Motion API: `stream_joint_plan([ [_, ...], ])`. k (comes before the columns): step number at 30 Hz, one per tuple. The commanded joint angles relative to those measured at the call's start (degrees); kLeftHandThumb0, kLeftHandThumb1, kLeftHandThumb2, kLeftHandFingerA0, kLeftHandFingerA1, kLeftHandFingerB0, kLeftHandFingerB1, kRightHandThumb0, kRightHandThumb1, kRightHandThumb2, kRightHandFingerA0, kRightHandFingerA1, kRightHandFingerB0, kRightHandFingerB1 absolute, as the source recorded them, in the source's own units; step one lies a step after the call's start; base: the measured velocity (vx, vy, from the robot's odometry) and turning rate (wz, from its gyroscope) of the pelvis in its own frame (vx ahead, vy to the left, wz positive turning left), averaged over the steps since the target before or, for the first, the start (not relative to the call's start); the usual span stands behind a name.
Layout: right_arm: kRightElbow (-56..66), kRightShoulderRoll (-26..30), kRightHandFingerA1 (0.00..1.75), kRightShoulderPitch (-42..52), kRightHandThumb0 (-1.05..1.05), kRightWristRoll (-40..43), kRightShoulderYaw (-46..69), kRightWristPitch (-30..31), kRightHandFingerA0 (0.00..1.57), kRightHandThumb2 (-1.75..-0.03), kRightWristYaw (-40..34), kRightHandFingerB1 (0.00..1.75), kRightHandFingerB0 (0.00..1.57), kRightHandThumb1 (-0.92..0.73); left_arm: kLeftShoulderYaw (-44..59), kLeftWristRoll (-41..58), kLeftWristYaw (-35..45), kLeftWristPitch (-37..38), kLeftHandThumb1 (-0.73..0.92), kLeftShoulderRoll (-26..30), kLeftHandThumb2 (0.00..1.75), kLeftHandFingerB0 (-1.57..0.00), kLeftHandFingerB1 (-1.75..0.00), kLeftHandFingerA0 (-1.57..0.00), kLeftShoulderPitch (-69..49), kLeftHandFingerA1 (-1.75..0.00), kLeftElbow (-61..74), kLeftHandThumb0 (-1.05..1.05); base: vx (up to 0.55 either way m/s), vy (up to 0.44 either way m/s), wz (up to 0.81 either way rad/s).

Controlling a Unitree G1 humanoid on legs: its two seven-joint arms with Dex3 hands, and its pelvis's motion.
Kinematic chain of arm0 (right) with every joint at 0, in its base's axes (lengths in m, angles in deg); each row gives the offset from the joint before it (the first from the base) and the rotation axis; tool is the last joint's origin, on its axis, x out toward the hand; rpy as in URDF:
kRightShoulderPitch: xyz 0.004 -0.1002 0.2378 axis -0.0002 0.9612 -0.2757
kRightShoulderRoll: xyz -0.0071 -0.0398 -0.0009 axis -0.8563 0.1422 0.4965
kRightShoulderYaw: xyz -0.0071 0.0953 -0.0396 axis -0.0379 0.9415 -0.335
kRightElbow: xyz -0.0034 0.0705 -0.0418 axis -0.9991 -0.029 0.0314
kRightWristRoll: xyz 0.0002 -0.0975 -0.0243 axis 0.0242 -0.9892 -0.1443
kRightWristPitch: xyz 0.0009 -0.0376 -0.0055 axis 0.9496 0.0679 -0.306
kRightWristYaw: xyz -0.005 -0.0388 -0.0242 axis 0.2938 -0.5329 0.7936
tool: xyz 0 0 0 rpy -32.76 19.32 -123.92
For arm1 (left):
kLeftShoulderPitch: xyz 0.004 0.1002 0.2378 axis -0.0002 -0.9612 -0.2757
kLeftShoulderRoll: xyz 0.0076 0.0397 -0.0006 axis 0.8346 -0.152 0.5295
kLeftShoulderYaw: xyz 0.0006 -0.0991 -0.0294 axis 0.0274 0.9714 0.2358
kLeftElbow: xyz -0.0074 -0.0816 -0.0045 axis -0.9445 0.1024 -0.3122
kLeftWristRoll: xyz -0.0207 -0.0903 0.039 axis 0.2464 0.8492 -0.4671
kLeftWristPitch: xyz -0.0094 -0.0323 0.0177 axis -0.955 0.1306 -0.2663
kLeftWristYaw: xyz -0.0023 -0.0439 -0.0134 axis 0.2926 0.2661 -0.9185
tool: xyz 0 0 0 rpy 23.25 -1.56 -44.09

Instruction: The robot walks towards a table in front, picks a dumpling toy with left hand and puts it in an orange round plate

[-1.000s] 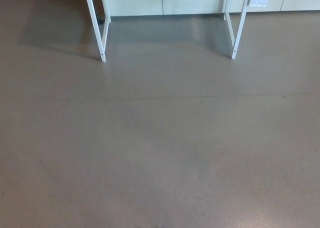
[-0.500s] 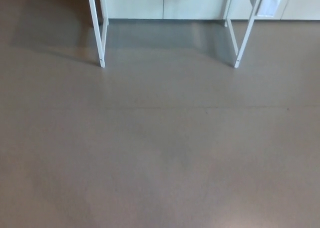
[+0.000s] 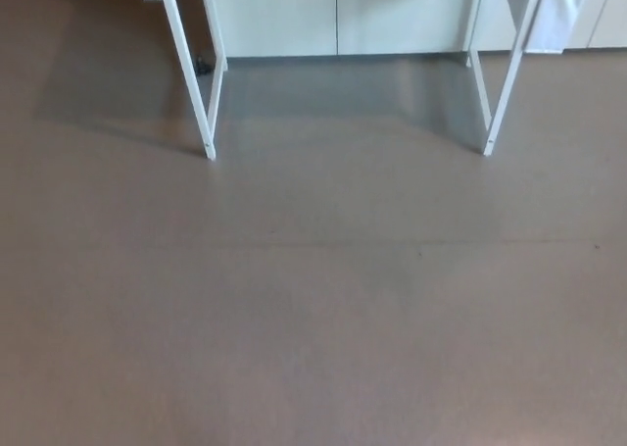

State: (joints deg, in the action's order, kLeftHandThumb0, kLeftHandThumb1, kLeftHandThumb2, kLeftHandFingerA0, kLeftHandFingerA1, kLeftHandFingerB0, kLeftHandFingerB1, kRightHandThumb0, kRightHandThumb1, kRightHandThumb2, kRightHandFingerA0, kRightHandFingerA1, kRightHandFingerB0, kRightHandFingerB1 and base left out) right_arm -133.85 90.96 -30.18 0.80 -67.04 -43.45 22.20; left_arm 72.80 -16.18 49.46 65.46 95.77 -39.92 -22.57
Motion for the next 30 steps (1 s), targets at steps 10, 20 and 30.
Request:
stream_joint_plan([
  [10,1.0,-3.19,0.45,-1.88,-0.08,17.54,19.3,7.22,0.67,-0.56,17.64,0.31,0.29,-0.53,9.9,9.63,8.84,-3.11,0.58,-0.79,0.58,-0.41,-0.33,-0.57,0.95,-0.44,-1.43,0.02,0.36,0.125,-0.16],
  [20,1.26,-3.7,0.46,-2.47,-0.05,17.68,22.8,9.23,0.7,-0.56,18.88,0.31,0.28,-0.55,14.93,12.76,12.34,-4.88,0.57,-1.94,0.56,-0.44,-0.34,-0.57,1.36,-0.44,-0.44,-0.04,0.3,-0.018,0.07],
  [30,1.82,-3.94,0.48,-1.45,-0.03,16.38,20.96,8.01,0.64,-0.56,16.83,0.31,0.3,-0.56,14.74,12.04,12.22,-3.87,0.58,-1.78,0.58,-0.47,-0.36,-0.54,1.11,-0.45,-0.7,-0.11,0.34,-0.087,0.11],
])
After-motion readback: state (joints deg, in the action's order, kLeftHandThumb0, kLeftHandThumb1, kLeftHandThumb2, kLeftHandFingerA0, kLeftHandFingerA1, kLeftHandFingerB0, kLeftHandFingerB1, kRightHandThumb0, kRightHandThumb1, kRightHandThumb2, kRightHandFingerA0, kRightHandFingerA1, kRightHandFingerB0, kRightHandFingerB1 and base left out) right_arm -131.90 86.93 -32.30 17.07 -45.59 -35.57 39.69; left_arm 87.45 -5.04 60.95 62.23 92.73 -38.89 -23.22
